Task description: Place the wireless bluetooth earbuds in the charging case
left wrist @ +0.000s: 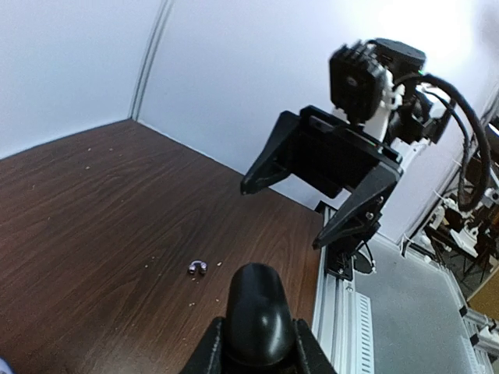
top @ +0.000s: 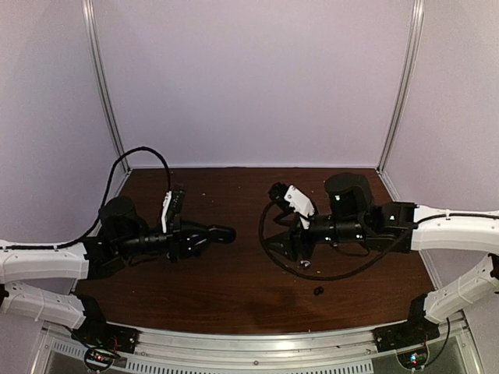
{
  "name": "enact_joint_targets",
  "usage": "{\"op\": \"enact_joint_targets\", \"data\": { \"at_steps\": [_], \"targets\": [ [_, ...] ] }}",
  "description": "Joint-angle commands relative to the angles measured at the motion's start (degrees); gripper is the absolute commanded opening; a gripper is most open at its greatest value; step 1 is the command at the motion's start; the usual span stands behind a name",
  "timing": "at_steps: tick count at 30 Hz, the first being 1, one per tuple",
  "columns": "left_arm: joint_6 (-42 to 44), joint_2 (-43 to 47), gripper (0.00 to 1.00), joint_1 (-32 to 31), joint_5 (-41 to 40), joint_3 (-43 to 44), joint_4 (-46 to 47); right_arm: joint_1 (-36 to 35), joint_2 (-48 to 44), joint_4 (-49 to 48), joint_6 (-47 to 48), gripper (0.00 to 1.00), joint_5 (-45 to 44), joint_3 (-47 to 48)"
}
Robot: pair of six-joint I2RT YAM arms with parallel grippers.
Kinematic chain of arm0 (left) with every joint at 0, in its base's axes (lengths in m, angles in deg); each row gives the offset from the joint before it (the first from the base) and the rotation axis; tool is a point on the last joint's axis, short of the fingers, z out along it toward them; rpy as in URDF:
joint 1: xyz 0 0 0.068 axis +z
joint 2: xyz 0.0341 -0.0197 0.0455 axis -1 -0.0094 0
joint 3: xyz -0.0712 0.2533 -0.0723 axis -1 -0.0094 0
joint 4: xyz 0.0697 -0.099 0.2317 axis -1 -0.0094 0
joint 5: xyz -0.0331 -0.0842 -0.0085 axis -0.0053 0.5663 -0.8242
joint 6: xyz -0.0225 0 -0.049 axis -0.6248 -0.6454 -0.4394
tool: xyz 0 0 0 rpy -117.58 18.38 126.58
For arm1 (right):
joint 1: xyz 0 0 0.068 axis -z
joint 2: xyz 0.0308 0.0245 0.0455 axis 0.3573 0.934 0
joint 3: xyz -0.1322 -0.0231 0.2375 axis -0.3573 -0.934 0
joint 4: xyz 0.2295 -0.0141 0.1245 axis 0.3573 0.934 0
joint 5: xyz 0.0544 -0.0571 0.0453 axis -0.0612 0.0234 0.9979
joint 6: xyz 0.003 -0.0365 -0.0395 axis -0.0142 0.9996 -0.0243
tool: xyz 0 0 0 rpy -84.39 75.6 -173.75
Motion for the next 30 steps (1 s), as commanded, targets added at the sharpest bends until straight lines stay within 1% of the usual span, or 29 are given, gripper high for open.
{"op": "enact_joint_targets", "data": {
  "at_steps": [1, 4, 7, 11, 15, 19, 23, 30],
  "targets": [
    [9.3, 1.3, 0.0, -3.9, 2.4, 1.1, 1.3, 0.4, 0.3, -6.3, -7.0, 0.7, 19.7, 0.3],
    [9.0, 0.2, 0.0, -5.3, 3.9, 1.5, 4.3, 0.4, 2.3, -8.1, -9.2, 0.67, 25.7, 1.5],
    [8.0, -0.7, 0.0, -5.9, 5.1, 1.8, 6.7, -0.2, 3.7, -9.0, -9.2, 0.62, 28.0, 2.6],
    [7.7, -1.8, 0.0, -6.4, 6.5, 3.0, 6.9, -1.7, 4.9, -8.1, -8.2, 0.58, 28.1, 4.3],
    [7.6, -2.5, 0.0, -6.8, 8.0, 3.7, 7.2, -2.5, 6.3, -5.2, -6.5, 0.53, 27.2, 6.4],
    [7.4, -3.3, 0.0, -7.1, 9.4, 4.1, 7.5, -2.7, 6.9, -4.3, -5.8, 0.46, 26.5, 7.0],
    [6.9, -3.8, 0.0, -7.4, 10.8, 4.5, 8.5, -2.8, 7.4, -3.1, -5.0, 0.47, 25.0, 7.4],
    [6.5, -3.6, 0.0, -7.5, 10.6, 4.7, 8.8, -2.9, 7.6, -1.7, -4.0, 0.32, 25.1, 7.8]
  ]
}}
